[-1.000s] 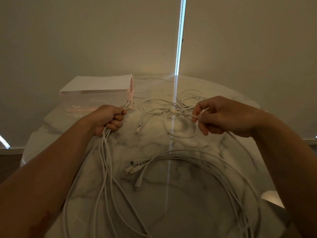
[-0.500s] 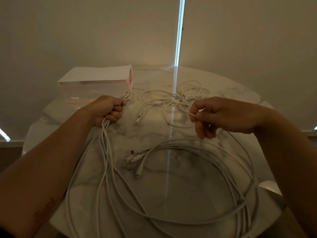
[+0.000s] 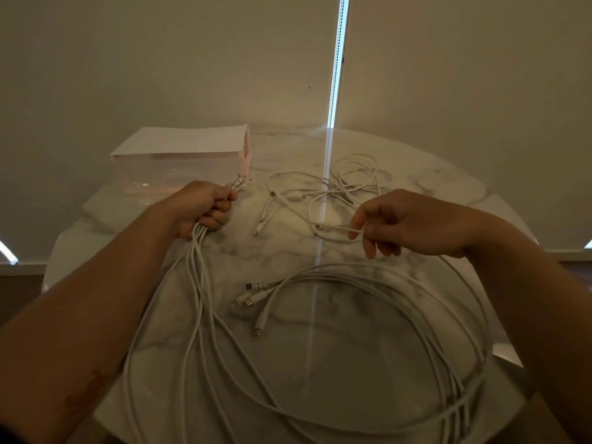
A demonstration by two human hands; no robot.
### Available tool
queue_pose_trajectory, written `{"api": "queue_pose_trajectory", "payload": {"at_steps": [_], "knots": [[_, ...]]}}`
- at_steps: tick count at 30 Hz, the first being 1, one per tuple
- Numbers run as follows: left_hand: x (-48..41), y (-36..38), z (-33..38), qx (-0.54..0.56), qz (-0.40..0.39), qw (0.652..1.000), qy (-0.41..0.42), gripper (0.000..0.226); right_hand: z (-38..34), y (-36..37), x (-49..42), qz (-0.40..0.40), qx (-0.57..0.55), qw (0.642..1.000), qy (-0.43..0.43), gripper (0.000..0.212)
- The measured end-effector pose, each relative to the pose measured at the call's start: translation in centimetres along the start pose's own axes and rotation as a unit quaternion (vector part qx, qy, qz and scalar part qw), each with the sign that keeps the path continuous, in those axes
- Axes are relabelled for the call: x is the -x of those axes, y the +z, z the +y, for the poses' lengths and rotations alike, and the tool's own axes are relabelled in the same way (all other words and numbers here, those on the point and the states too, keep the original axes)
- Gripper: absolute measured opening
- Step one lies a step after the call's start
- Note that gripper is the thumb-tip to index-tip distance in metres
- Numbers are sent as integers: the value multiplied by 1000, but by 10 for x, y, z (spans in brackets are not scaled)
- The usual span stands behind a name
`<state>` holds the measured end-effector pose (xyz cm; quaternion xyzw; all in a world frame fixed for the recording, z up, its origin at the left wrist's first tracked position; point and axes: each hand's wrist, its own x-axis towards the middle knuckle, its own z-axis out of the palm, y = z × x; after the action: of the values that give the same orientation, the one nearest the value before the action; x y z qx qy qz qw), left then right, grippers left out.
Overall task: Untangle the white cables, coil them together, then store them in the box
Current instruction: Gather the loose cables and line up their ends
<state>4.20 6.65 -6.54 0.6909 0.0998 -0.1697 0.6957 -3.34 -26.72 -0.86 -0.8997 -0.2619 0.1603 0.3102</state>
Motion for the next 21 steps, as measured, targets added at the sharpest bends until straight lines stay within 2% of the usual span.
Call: {"api": "queue_pose_trajectory", "payload": {"at_steps": [4, 7, 8, 10, 14, 16, 21], "knots": [[1, 0, 0, -5, -3, 1000, 2, 30, -3, 4, 0, 21, 18, 999, -29, 15], [1, 0, -1, -5, -4, 1000, 3, 30, -5, 18, -3, 18, 162, 984, -68, 9], [1, -1, -1, -5, -4, 1000, 3, 30, -5, 24, -4, 11, 208, 975, -74, 11], [1, 0, 0, -6, -4, 1000, 3, 30, -4, 31, -6, 11, 228, 971, -75, 16], [3, 0, -1, -3, -3, 1000, 2, 30, -2, 33, -14, 81, 237, 959, -130, 32], [3, 0, -1, 0, -2, 1000, 2, 30, -4, 41, -17, 51, 258, 957, -126, 40], [3, 0, -1, 7, 4, 1000, 9, 31, -12, 50, -22, 20, 261, 956, -130, 11]]}}
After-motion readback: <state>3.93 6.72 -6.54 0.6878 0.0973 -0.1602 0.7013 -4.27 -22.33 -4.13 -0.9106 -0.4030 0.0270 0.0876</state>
